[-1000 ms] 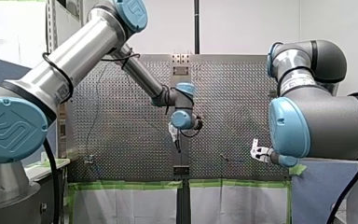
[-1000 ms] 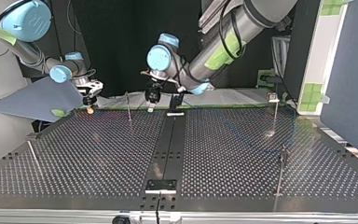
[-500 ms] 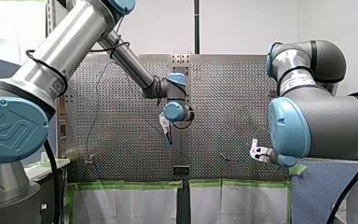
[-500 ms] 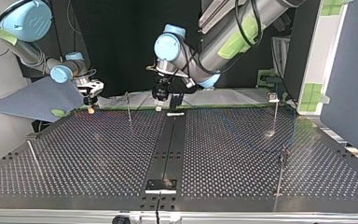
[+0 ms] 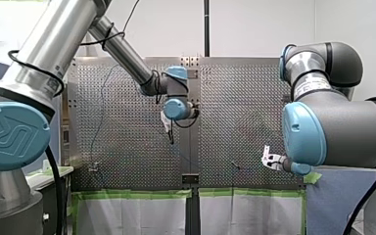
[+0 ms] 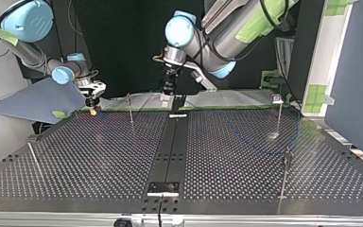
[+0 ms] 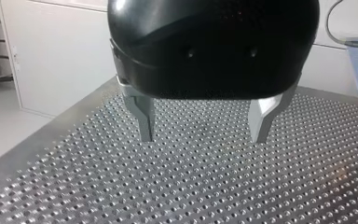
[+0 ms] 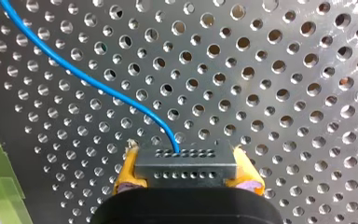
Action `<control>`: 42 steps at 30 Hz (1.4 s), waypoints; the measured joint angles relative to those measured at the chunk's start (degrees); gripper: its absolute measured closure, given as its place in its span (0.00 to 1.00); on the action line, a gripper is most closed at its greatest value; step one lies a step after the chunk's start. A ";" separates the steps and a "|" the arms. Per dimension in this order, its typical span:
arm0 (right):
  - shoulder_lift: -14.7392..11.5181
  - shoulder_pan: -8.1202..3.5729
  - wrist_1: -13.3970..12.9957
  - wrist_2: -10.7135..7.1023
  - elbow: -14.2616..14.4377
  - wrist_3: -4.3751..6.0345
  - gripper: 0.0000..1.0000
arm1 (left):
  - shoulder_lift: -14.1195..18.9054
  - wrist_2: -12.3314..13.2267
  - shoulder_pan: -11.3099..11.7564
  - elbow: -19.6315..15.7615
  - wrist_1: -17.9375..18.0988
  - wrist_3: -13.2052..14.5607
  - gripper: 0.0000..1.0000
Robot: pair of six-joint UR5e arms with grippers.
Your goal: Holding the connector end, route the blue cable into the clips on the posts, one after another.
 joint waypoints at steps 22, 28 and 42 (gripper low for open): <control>-0.56 -0.81 2.25 2.73 -0.01 -3.21 1.00 | 12.71 -1.08 -0.20 -12.72 1.35 3.70 0.00; -3.15 -1.37 5.52 3.90 0.35 -6.50 1.00 | 15.74 -1.11 -0.20 -15.73 1.40 3.66 0.00; -11.13 -1.73 7.45 3.19 6.12 -8.34 1.00 | 19.70 -1.09 -0.20 -23.41 1.30 3.62 0.00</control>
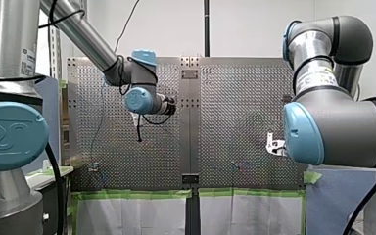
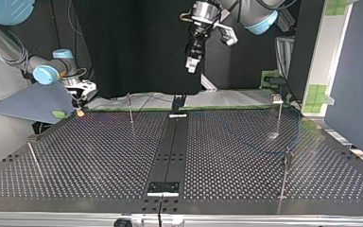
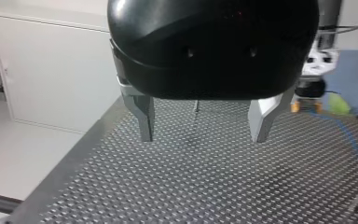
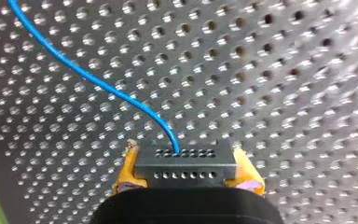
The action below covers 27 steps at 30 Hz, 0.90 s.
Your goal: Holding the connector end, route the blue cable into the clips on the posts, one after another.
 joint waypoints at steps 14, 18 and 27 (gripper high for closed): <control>-5.13 0.72 0.04 -0.56 1.40 0.20 1.00 | 0.03 -0.01 0.00 -2.16 0.10 0.04 0.00; -5.18 0.73 0.01 -0.55 1.41 0.24 1.00 | 0.03 0.00 0.00 -2.17 0.10 0.04 0.00; -5.20 0.75 0.00 -0.56 1.42 0.25 1.00 | 0.03 0.00 0.00 -2.17 0.10 0.04 0.00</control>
